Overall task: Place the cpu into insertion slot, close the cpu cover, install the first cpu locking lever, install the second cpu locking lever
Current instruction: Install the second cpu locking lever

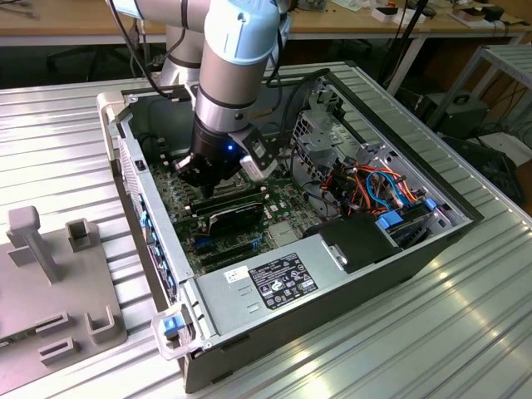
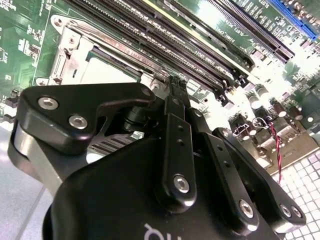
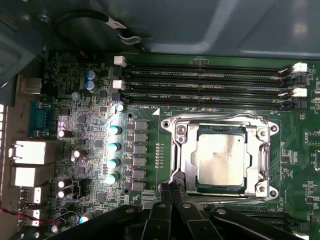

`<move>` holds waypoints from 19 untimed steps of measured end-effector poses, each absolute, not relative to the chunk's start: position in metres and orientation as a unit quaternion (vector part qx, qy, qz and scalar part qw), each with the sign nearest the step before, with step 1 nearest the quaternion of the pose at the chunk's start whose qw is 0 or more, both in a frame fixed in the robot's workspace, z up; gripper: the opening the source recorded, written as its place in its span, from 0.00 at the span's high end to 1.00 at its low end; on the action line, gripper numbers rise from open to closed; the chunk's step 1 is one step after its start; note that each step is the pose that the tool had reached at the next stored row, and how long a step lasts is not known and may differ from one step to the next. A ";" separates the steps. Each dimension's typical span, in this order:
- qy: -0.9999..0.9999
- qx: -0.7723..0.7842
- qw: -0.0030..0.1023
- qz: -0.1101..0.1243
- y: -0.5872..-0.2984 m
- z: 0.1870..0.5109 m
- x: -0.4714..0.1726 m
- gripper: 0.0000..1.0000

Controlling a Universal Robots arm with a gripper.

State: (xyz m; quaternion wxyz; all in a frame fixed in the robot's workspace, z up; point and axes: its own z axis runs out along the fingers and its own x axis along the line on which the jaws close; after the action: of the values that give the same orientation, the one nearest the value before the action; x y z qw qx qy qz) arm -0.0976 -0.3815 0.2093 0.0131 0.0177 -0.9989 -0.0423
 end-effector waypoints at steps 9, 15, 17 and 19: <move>-0.999 0.018 0.013 -0.045 -0.382 0.208 -0.098 0.89; -0.999 0.018 0.013 -0.047 -0.382 0.206 -0.098 0.89; -0.999 0.018 0.013 -0.049 -0.382 0.205 -0.098 0.89; -0.999 0.018 0.013 -0.050 -0.381 0.204 -0.098 0.89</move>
State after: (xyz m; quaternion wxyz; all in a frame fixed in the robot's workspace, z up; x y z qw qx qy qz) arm -0.0982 -0.3815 0.2038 0.0127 0.0183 -0.9985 -0.0499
